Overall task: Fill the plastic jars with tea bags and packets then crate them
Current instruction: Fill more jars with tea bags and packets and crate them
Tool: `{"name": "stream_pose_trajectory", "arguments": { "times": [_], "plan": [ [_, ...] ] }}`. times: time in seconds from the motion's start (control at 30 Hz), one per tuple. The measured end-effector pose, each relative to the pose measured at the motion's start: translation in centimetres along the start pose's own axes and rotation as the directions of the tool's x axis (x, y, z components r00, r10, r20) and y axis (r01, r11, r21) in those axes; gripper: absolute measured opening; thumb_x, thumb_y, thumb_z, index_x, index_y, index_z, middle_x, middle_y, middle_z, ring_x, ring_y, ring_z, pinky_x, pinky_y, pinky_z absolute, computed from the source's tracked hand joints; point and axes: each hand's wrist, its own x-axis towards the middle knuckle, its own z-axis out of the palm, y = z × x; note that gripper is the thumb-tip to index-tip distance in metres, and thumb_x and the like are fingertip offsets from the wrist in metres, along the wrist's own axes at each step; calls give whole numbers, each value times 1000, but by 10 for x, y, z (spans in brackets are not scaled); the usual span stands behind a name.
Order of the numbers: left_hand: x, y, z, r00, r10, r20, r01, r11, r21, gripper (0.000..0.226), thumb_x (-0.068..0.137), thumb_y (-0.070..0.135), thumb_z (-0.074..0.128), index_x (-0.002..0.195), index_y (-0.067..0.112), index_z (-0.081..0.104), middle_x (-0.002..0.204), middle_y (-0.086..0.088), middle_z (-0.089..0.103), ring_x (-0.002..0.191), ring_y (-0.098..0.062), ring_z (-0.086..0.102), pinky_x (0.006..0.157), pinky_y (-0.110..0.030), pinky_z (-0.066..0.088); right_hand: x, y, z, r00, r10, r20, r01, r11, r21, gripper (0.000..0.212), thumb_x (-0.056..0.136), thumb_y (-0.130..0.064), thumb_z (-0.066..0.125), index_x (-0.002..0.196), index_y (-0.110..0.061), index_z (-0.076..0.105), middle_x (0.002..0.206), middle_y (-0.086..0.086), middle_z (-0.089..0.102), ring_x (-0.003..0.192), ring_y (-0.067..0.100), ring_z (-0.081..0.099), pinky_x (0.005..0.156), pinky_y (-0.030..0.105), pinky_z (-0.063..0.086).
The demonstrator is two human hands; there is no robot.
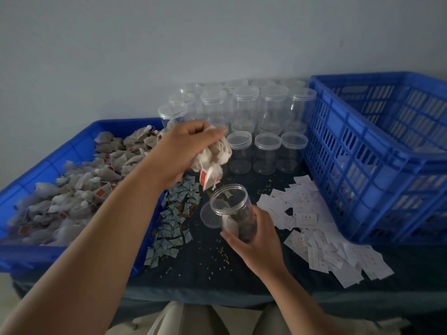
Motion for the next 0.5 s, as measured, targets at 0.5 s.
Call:
{"name": "stream_pose_trajectory", "arguments": {
  "times": [0.5],
  "plan": [
    [-10,-25,18,958,-250,141,227,961,160,31,86,56,75,83,25,75,98,-13,78,98,-41,72,104,-64,53,-1,0,-1,999,10,-30,-9,998,58,75,71,-70,86,133,-41,54,122,-25,57,111,0,62,81,13,55]
  ]
}}
